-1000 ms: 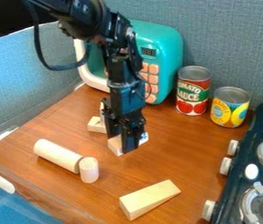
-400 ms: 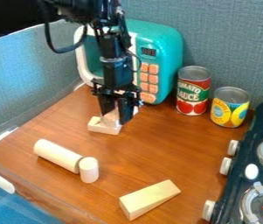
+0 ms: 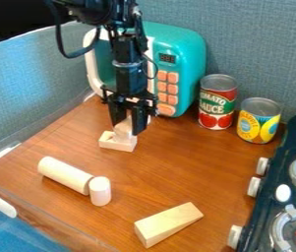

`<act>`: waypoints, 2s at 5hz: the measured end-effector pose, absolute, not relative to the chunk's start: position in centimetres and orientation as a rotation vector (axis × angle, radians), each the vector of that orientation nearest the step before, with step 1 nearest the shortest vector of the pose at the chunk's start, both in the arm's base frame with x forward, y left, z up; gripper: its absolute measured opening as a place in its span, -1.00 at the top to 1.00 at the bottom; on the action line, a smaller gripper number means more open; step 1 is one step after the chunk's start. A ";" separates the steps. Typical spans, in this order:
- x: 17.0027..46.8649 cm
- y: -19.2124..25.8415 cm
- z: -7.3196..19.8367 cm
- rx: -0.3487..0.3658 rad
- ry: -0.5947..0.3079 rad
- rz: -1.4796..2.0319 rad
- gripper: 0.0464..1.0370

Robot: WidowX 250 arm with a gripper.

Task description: It took the white object up

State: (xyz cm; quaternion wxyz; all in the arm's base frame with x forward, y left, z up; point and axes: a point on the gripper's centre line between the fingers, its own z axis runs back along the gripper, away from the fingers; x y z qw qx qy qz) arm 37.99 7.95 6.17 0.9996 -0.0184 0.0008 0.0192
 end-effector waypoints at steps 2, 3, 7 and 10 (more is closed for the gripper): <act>36.9 7.0 6.2 -0.058 -0.012 -0.017 -0.01; 36.1 6.3 6.6 -0.071 -0.021 -0.054 -0.01; 36.7 6.4 9.2 -0.055 -0.128 -0.058 -0.01; 37.9 10.6 9.9 -0.013 -0.110 0.131 -0.01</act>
